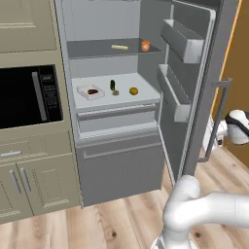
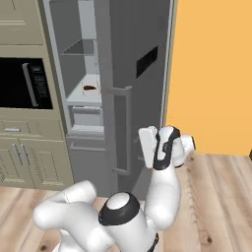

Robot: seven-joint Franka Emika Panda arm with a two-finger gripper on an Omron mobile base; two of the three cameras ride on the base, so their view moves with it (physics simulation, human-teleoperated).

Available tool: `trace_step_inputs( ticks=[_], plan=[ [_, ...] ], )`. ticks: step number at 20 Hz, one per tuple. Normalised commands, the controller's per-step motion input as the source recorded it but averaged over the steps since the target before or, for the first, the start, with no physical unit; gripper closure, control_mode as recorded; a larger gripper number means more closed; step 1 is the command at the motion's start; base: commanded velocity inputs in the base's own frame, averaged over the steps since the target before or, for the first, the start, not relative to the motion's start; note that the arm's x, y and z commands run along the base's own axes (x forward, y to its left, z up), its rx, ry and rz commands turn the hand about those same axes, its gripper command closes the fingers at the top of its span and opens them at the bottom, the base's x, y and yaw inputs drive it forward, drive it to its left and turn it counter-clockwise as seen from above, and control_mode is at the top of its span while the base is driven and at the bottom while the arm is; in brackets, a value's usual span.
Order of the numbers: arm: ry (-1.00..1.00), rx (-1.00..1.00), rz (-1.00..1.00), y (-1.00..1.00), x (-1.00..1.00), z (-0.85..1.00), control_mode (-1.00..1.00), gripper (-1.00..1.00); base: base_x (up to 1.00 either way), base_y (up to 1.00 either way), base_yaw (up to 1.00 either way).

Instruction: Place the tupperware on the second highest shelf of the fridge. Make space for the tupperware among the existing items by rearranging them on the shelves if needed. Close the fridge door when finished.

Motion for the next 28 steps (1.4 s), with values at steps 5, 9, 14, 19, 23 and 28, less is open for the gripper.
trace_step_inputs(
  ticks=[5,9,14,19,23,28],
  plan=[
    [-0.20,0.00,0.00,1.00,0.16,0.51,-1.00,-1.00,0.00,0.00,0.00],
    [-0.23,0.00,0.00,1.00,0.22,0.79,-1.00,-1.00,0.00,0.00,0.00],
    [-0.22,-0.02,0.00,1.00,0.31,0.73,-1.00,-1.00,0.00,0.00,0.00],
    [-0.16,-0.05,-0.02,1.00,0.46,0.68,-1.00,-1.00,0.00,0.00,0.00],
    [-0.01,-0.10,-0.18,0.84,0.58,0.50,-1.00,-1.00,0.00,0.00,0.00],
    [0.03,-0.15,-0.35,0.70,0.65,0.28,-1.00,-1.00,0.00,0.00,0.00]
  ],
)
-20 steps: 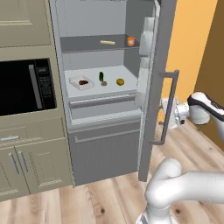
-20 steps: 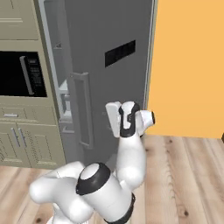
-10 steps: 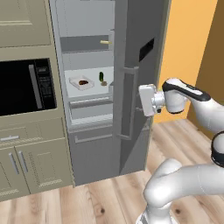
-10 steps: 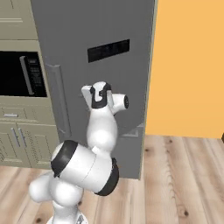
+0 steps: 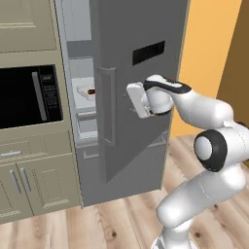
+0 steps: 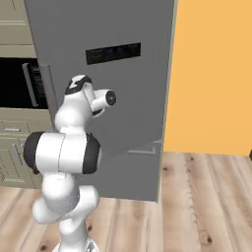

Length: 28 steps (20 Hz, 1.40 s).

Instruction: Place the tupperware on the second highest shelf of the fridge. Make space for the tupperware among the existing items by rearranging them on the shelves if needed. Close the fridge door when finished.

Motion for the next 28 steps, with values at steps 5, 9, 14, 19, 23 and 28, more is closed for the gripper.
trace_step_inputs(
  ticks=[5,9,14,19,23,28],
  plan=[
    [0.09,-0.06,-0.21,0.33,0.70,0.05,-1.00,-1.00,0.00,0.00,0.00],
    [0.10,0.00,-0.03,0.00,0.63,-0.15,-1.00,-1.00,0.00,0.00,0.00],
    [0.13,-0.01,-0.04,0.02,0.68,-0.31,-1.00,-1.00,0.00,0.00,0.00],
    [0.08,-0.04,-0.03,0.22,0.71,-0.55,-1.00,-1.00,0.00,0.00,0.00],
    [0.04,-0.07,-0.02,0.41,0.77,-0.57,-1.00,-1.00,0.00,0.00,0.00],
    [0.02,-0.09,-0.06,0.51,0.81,-0.41,-1.00,-1.00,0.00,0.00,0.00]
  ],
)
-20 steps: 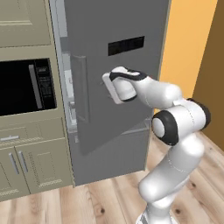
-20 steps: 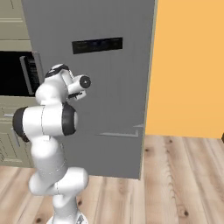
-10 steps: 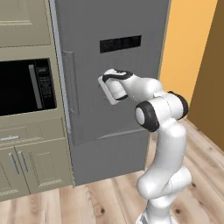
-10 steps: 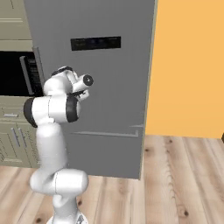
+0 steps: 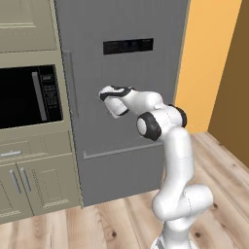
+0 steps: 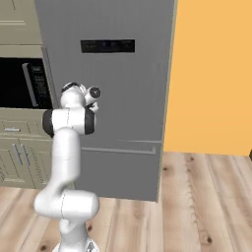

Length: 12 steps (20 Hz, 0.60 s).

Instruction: Place the tupperware on the second highest shelf of the fridge. Make space for the tupperware among the existing items by rearranging them on the shelves if needed. Close the fridge door when finished.

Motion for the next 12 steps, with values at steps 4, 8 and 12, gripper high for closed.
trace_step_inputs(
  ticks=[4,8,12],
  plan=[
    [0.17,-0.14,-0.17,0.43,0.53,-0.51,-1.00,-1.00,0.00,0.00,0.00],
    [0.26,-0.16,-0.28,0.25,0.70,-0.45,-1.00,-1.00,0.00,0.00,0.00],
    [0.14,-0.14,-0.35,0.10,0.92,-0.10,-1.00,-1.00,0.00,0.00,0.00]
  ],
)
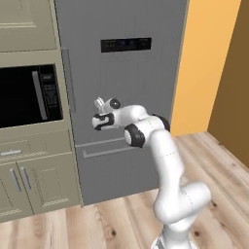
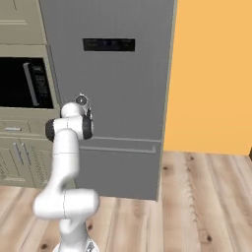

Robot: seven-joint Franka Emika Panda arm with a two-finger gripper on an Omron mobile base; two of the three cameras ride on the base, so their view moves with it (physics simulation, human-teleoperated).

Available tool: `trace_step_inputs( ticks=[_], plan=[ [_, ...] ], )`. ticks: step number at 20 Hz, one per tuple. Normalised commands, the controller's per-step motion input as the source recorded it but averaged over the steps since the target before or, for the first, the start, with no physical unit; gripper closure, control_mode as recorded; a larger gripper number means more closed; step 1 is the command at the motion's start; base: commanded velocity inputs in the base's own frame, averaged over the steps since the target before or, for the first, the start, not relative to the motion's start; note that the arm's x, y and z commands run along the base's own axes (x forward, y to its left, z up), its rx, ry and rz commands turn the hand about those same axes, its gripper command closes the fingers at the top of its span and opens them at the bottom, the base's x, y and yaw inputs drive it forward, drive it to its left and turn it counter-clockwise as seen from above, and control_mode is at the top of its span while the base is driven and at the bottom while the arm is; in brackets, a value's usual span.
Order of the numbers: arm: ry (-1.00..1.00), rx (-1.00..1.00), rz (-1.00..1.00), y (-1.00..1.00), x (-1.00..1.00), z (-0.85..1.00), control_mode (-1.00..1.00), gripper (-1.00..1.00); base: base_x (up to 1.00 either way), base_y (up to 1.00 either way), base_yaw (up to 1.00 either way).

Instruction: Place the tupperware on the second highest shelf of the fridge. Make space for the tupperware among the existing items by rearranging them on the shelves if needed. Close the fridge door when finished.

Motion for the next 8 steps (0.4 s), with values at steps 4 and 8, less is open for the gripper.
trace_step_inputs(
  ticks=[4,8],
  plan=[
    [0.00,-0.10,-0.42,0.01,0.99,0.00,-1.00,-1.00,0.00,0.00,0.00],
    [0.04,-0.07,-0.36,0.00,0.61,0.07,-1.00,-1.00,0.00,0.00,0.00]
  ],
)
